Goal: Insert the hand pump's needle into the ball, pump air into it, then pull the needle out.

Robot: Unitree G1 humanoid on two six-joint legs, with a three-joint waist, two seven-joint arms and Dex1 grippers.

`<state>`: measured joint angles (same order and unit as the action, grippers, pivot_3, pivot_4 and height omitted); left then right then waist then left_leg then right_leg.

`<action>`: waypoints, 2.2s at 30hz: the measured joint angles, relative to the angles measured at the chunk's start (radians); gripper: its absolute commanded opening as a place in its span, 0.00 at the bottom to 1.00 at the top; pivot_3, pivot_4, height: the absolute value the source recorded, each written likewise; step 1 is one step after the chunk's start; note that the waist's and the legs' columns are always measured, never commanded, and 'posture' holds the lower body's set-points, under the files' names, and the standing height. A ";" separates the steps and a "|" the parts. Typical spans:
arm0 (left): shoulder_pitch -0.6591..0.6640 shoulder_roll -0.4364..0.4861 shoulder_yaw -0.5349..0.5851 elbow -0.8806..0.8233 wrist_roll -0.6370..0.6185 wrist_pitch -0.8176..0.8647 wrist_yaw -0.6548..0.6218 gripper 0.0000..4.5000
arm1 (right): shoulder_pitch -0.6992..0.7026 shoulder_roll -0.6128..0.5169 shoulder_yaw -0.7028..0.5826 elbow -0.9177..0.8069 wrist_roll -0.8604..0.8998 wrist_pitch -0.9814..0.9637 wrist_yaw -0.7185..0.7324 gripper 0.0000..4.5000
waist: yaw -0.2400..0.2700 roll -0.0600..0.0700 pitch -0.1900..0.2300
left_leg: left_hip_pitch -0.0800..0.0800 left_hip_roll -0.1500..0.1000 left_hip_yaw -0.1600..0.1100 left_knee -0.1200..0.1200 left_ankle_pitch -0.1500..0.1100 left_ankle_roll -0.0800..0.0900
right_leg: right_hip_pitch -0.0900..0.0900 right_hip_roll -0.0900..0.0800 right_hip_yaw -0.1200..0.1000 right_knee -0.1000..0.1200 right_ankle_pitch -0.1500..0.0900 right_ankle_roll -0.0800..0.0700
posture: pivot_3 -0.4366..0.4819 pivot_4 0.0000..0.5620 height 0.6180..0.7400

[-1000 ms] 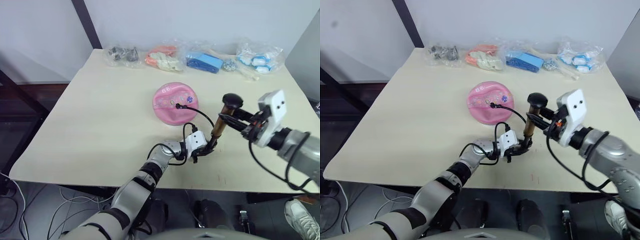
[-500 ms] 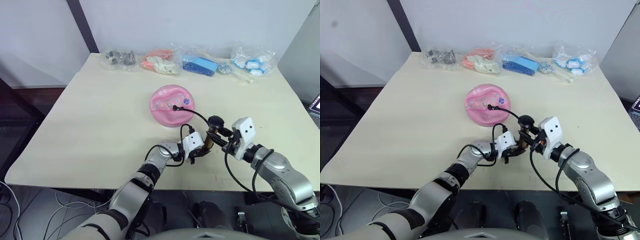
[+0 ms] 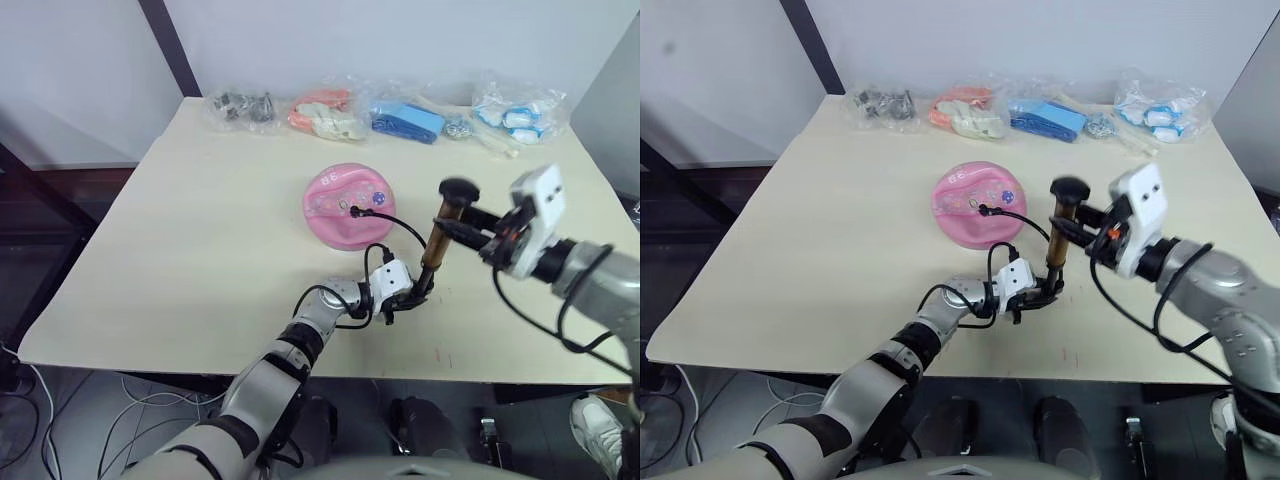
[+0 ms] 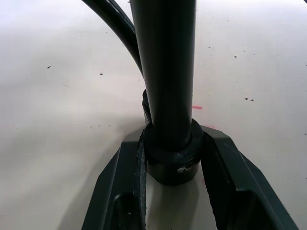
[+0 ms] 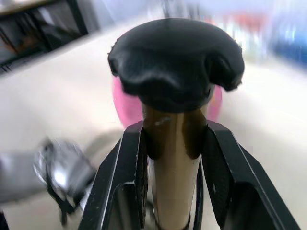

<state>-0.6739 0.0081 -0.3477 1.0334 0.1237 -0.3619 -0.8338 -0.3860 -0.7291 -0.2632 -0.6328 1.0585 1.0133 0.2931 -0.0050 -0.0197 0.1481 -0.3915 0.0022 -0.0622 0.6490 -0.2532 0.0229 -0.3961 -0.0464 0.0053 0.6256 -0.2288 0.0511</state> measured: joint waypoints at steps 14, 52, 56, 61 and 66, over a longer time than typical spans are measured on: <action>0.010 0.004 -0.001 -0.001 0.001 0.000 0.003 0.25 | 0.185 0.033 0.076 -0.071 -0.039 -0.118 -0.070 0.24 | -0.002 -0.005 -0.006 | 0.000 0.000 0.000 0.000 0.000 0.000 | 0.000 0.000 0.000 0.000 -0.001 -0.001 | 0.48 0.27 1.00; 0.017 0.012 -0.002 -0.035 -0.006 0.008 -0.011 0.25 | -0.134 -0.083 -0.013 0.063 0.190 0.118 -0.067 0.24 | -0.002 0.000 0.002 | 0.002 0.001 0.003 -0.005 0.000 0.000 | -0.002 0.001 0.003 0.000 -0.001 -0.002 | 0.48 0.27 1.00; 0.019 0.006 -0.004 -0.035 -0.006 0.005 -0.011 0.25 | -0.093 -0.066 -0.018 0.040 0.198 0.085 -0.088 0.24 | 0.002 0.000 0.001 | -0.004 0.001 0.001 -0.001 0.000 0.000 | -0.004 0.001 0.001 0.000 0.001 -0.005 | 0.48 0.27 1.00; 0.022 0.007 -0.005 -0.034 -0.005 0.007 -0.003 0.25 | 0.066 -0.005 0.044 -0.004 0.043 -0.058 -0.038 0.24 | -0.001 -0.002 -0.002 | -0.002 0.000 0.001 -0.001 0.000 0.000 | -0.002 0.001 0.001 0.000 -0.001 -0.001 | 0.48 0.27 1.00; 0.029 0.017 -0.005 -0.032 -0.004 0.009 0.007 0.25 | 0.176 0.026 0.160 -0.002 -0.135 -0.173 0.028 0.24 | -0.008 -0.004 -0.005 | 0.007 0.002 0.001 -0.002 0.000 0.000 | 0.004 0.003 0.001 0.000 -0.003 -0.005 | 0.48 0.27 1.00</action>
<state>-0.6453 0.0254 -0.3527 1.0015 0.1197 -0.3525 -0.8266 -0.2098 -0.7031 -0.1035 -0.6352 0.9237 0.8405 0.3214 -0.0134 -0.0240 0.1431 -0.3848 0.0047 -0.0607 0.6475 -0.2533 0.0230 -0.3916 -0.0435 0.0065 0.6260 -0.2323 0.0459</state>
